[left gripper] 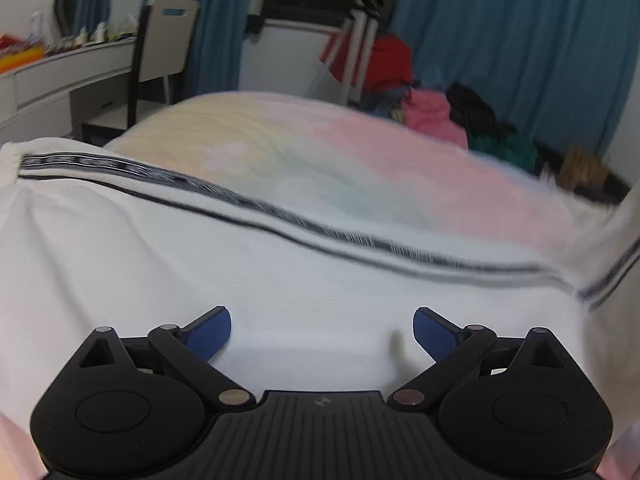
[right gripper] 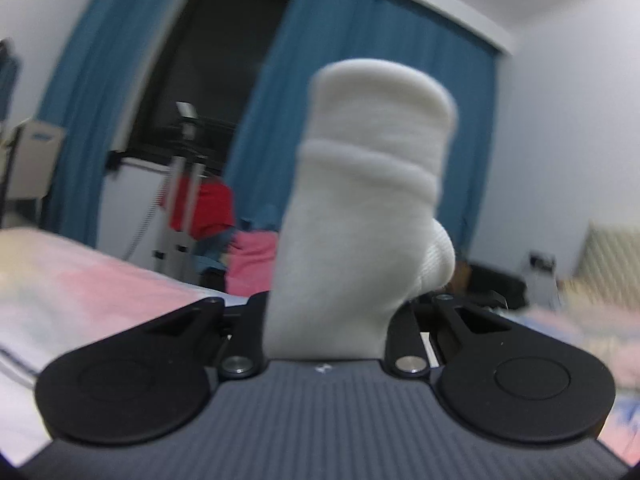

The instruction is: Fold clothes

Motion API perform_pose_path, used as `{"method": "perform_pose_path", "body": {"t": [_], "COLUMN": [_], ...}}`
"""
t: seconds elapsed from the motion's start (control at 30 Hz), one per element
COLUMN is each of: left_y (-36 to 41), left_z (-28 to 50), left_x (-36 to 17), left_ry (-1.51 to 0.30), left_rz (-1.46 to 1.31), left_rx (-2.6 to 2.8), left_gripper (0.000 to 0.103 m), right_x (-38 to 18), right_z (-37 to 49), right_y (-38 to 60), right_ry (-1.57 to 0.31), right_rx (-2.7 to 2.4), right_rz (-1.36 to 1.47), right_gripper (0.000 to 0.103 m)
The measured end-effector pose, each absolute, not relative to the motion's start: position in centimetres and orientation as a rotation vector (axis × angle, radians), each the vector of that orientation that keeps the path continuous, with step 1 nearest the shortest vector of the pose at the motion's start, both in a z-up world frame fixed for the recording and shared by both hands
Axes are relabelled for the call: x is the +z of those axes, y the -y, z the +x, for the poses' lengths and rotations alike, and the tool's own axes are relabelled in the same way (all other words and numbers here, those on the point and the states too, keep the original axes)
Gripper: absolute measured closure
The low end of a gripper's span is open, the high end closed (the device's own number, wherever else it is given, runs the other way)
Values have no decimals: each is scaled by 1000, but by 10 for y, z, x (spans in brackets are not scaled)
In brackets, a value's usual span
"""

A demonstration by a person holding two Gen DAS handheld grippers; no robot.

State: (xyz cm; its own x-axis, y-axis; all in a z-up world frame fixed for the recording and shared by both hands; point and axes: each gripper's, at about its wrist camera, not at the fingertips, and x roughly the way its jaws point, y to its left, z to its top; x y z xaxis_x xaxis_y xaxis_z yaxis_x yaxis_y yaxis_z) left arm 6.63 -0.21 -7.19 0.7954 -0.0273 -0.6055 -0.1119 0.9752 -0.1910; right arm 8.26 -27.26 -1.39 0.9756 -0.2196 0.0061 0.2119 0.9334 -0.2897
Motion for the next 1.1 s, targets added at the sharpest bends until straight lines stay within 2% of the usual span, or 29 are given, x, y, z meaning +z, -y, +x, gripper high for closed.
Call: {"method": "perform_pose_path", "body": {"t": [0.17,0.4,0.57,0.77,0.83,0.93,1.1], "left_y": [-32,-64,-67,-63,-63,-62,-51], "left_z": [54,47,52,56,53,48,35], "left_x": [-45,-29,-33,-37,-36,-32,-28], "left_ry": [-570,-527,-527,-515,-498,-477,-451], "left_rz": [-311,-431,-462,-476,-491,-511,-516], "left_rx": [67,71,36,-22,-58,-127,-261], "left_gripper": [4,4,4,4,4,4,6], "right_x": [-54,-128,-135,-110,-94,-64,-21], "right_z": [59,50,53,48,35,4,-8], "right_y": [194,123,124,117,119,131,179], "right_ry": [-41,-200,-236,-357,-390,-448,-527], "right_rx": [-94,62,84,203,285,387,373], "right_rz": [-489,-687,-684,-609,-584,-494,-150], "right_gripper": [83,82,81,54,32,29,29]}}
